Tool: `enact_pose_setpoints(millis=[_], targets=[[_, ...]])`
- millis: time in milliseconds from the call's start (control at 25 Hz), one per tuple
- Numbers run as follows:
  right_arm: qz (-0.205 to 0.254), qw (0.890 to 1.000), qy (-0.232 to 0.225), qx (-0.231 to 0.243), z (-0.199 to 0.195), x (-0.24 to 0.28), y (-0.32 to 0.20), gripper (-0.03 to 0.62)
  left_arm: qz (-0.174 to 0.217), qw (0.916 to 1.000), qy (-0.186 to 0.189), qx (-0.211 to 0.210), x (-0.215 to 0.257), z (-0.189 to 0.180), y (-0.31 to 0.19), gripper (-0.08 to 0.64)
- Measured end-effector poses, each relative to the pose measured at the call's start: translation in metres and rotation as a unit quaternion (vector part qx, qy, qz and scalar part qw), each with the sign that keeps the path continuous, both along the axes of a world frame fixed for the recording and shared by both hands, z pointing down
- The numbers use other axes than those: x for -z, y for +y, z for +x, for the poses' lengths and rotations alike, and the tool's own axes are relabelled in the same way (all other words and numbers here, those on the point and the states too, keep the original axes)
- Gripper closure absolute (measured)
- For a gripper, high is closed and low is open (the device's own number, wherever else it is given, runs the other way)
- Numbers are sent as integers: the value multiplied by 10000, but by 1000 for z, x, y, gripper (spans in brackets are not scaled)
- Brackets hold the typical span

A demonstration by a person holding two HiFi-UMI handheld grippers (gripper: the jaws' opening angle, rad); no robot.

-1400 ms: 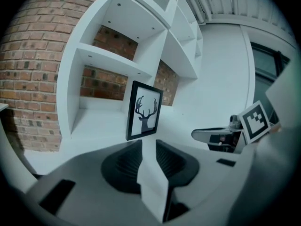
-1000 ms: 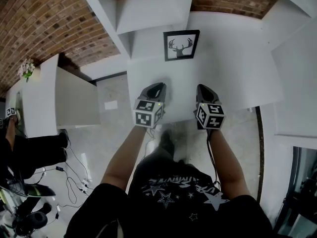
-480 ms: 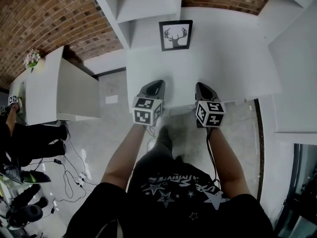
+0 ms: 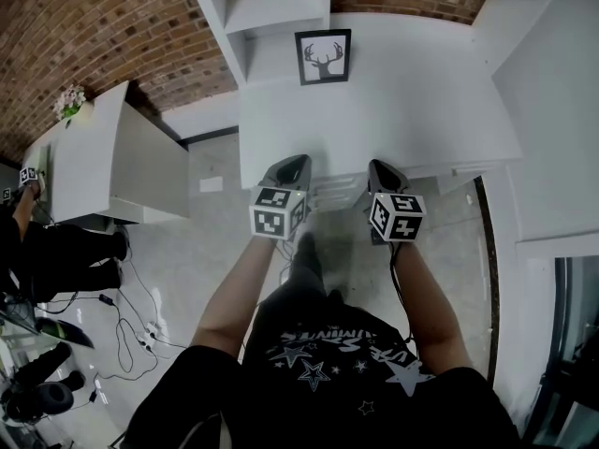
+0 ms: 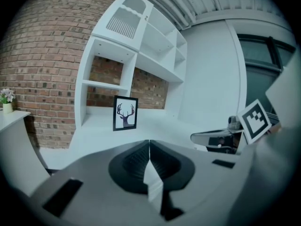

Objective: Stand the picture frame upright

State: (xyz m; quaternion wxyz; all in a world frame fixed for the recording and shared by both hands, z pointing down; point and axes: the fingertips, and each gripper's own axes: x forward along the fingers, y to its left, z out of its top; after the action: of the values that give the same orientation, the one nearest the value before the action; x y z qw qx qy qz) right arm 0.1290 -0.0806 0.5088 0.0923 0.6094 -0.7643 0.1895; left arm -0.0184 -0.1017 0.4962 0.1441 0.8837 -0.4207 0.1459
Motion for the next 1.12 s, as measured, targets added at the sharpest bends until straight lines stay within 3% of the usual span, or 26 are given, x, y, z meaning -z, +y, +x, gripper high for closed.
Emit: enact_pose_setpoints(millis=[1120], targets=[[225, 9986, 72, 473, -23, 26, 139, 577, 295, 9987, 196, 362, 36, -20, 154, 540]])
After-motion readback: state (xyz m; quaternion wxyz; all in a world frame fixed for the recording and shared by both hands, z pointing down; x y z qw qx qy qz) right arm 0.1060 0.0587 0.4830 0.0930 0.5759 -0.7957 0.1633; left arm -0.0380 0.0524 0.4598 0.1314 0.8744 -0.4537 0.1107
